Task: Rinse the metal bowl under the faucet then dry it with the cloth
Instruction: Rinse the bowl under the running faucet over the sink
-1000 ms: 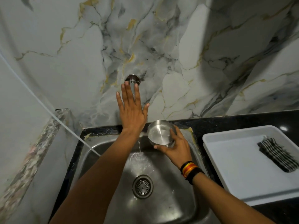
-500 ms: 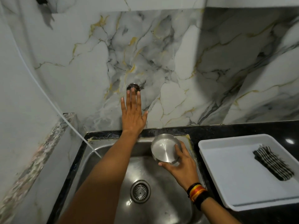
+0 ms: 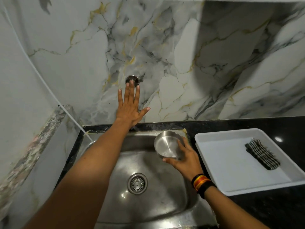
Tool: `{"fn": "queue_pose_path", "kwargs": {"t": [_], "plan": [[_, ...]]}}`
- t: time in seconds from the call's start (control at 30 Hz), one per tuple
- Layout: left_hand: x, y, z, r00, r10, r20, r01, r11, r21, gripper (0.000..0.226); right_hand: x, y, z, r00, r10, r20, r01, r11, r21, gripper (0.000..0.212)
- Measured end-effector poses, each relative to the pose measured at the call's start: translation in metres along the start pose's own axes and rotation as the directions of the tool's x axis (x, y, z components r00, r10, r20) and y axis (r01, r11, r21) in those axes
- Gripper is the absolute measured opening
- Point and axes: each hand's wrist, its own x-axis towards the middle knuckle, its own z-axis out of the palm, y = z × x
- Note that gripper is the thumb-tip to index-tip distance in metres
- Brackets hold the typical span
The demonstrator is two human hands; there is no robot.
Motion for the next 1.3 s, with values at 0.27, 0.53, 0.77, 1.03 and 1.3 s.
{"fn": "queue_pose_path", "kwargs": {"t": [0.27,0.53,0.77,1.03,1.3], "plan": [[0.001,-0.005,0.004,0.998,0.052,-0.026,-0.051,0.998,0.024,0.099,0.007,-0.002,0.013,0.99,0.064,0.122,-0.068,0.997,0.022,0.101],[0.0,-0.006,0.005,0.997,0.067,-0.034,-0.067,0.998,0.014,0.099,-0.016,0.001,0.045,0.947,0.264,0.183,-0.307,0.913,0.268,0.047],[0.001,-0.007,0.005,0.996,0.073,-0.042,-0.073,0.997,0.015,0.099,-0.01,-0.003,0.066,0.744,0.474,0.471,-0.666,0.589,0.458,0.07],[0.0,-0.006,0.004,0.996,0.07,-0.049,-0.07,0.997,0.011,0.099,0.008,-0.012,0.055,0.515,0.373,0.772,-0.837,0.024,0.546,0.093],[0.003,-0.011,0.01,0.991,0.081,-0.106,-0.084,0.996,-0.024,0.098,-0.007,0.005,0.069,0.471,0.403,0.785,-0.772,-0.243,0.588,0.094]]}}
